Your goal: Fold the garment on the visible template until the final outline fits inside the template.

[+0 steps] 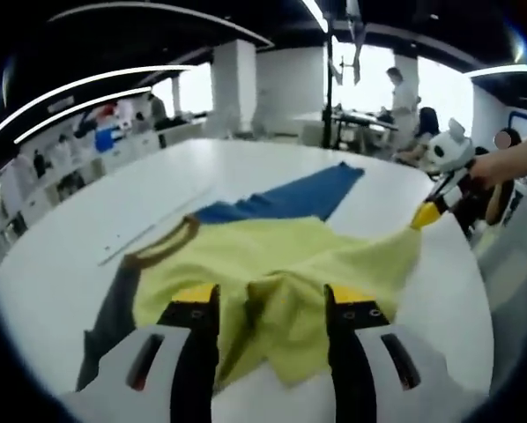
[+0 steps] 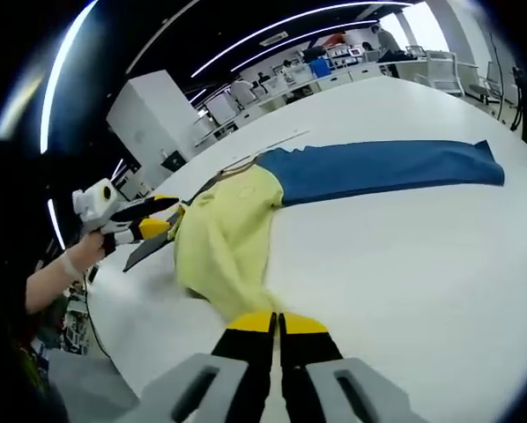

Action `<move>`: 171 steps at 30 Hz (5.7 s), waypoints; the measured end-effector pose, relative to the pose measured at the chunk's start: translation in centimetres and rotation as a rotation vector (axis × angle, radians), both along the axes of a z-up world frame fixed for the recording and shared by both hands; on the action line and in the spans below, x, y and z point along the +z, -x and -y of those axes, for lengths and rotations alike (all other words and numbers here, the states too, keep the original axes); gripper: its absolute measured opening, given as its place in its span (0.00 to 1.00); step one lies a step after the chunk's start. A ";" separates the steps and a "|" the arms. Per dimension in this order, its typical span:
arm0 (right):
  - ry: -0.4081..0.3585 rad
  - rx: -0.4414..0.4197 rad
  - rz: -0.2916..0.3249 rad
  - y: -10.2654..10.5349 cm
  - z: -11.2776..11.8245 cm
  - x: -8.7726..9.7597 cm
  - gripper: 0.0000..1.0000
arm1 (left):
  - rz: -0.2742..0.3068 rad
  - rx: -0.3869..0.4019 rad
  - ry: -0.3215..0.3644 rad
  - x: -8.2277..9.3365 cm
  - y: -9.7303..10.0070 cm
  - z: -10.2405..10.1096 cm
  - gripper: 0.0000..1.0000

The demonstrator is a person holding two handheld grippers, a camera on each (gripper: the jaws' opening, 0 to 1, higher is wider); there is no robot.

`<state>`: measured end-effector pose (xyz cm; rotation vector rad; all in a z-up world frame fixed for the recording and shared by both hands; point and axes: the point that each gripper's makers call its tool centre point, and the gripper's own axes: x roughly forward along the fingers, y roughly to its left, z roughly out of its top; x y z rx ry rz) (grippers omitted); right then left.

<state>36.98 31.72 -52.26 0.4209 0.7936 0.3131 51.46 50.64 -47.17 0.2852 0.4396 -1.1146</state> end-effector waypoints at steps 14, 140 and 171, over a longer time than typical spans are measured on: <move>0.004 0.005 -0.003 0.1 -0.3 0.0 0.00 | -0.049 0.005 0.060 1.4 1.4 -0.9 0.59; 0.013 0.075 -0.135 7.0 -1.9 -1.3 0.00 | -0.603 0.563 0.091 -6.7 19.4 -20.6 0.00; 0.070 0.061 -0.180 7.9 -0.7 -2.1 0.00 | -0.632 0.525 0.067 -6.9 21.5 -20.1 0.00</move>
